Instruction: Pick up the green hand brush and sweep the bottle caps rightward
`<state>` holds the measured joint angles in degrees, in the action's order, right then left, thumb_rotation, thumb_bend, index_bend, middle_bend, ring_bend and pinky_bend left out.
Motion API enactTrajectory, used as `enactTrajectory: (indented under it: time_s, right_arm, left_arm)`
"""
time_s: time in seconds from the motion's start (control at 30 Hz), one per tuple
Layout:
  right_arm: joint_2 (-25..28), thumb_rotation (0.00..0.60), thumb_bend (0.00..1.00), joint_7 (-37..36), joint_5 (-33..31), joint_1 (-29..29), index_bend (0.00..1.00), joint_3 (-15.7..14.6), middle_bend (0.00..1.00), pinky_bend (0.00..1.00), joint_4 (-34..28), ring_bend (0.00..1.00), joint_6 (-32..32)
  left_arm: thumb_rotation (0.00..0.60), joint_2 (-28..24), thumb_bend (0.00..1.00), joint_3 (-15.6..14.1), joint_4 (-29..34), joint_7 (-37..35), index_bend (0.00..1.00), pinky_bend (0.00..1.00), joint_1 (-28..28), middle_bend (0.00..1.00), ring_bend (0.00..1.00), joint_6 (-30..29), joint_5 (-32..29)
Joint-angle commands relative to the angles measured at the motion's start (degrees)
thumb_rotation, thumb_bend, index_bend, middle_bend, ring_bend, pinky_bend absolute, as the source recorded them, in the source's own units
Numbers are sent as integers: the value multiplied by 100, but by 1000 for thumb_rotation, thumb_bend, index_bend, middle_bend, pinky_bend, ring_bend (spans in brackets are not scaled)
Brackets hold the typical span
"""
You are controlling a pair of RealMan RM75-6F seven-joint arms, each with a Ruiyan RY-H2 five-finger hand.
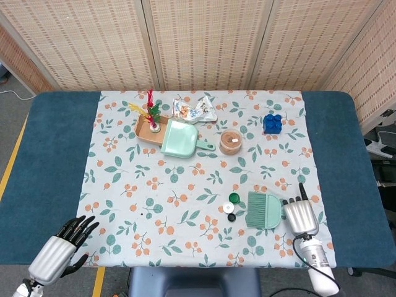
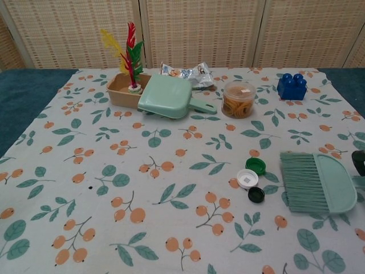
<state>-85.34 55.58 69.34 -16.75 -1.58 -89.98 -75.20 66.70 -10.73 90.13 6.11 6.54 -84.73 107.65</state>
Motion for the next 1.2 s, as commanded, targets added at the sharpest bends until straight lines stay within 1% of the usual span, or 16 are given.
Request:
enactTrajectory:
  time_s: [0.03,0.1,0.17,0.3,0.4,0.5,0.53,0.63,0.73,0.83,0.93,1.03,1.2]
  right_arm:
    - [665,600,523,152,349,-89,946,-135,733,0,-729,462,-32]
    - [944,600,523,225,523,-116,959,-172,745,0,-1117,476,-80]
    - [1228,600,523,456,727,-157,965,-225,752,0,-1587,488,-128]
    - [1568,600,527,1025,945,-263,976,-274,765,0,-2484,503,-98]
    - [1633,600,531,1867,844,-443,979,-255,769,0,-3105,506,83]
    - [1443,600,531,3090,698,-679,979,-164,771,0,-3527,506,173]
    - [1271,600,531,3709,635,-773,979,-120,772,0,-3620,506,153]
    - [755,600,531,5030,293,-985,979,-20,774,0,-3764,506,83]
    - [167,600,530,5875,-181,-1183,979,109,773,0,-3753,507,-41]
    - [-367,600,530,6455,-563,-1393,979,200,774,0,-3568,507,-167]
    - [-764,600,530,6948,-831,-1591,979,209,773,0,-3364,507,-309]
    - [-1005,600,530,7283,-1054,-1742,979,207,773,0,-3212,507,-487]
    - [-1115,600,531,7451,-1228,-1842,979,202,774,0,-3108,507,-625]
  left_arm:
    - [600,5,357,4,15,17,0,130,-3,0,0,6,-9]
    - [600,9,357,10,25,37,0,129,-4,0,0,11,-15]
    - [600,13,358,13,39,58,0,130,-5,0,0,21,-23]
    - [599,26,359,3,44,87,0,130,-21,0,0,12,-13]
    - [599,25,365,4,35,72,0,130,-19,0,0,18,-18]
    - [600,9,366,-5,32,35,0,130,-15,0,0,2,5]
    - [600,-1,365,-7,29,6,0,130,-12,0,0,-12,15]
    - [600,-28,365,-12,18,-66,0,130,-4,0,0,-31,28]
    - [600,-55,364,-17,15,-136,0,130,3,0,0,-41,28]
    - [600,-83,364,-25,0,-209,0,130,4,0,0,-72,45]
    - [600,-86,365,-20,-12,-243,0,130,11,0,0,-73,40]
    - [600,-87,365,-10,-11,-260,0,130,19,0,0,-55,16]
    - [600,-90,365,-4,-12,-273,0,130,20,0,0,-48,-2]
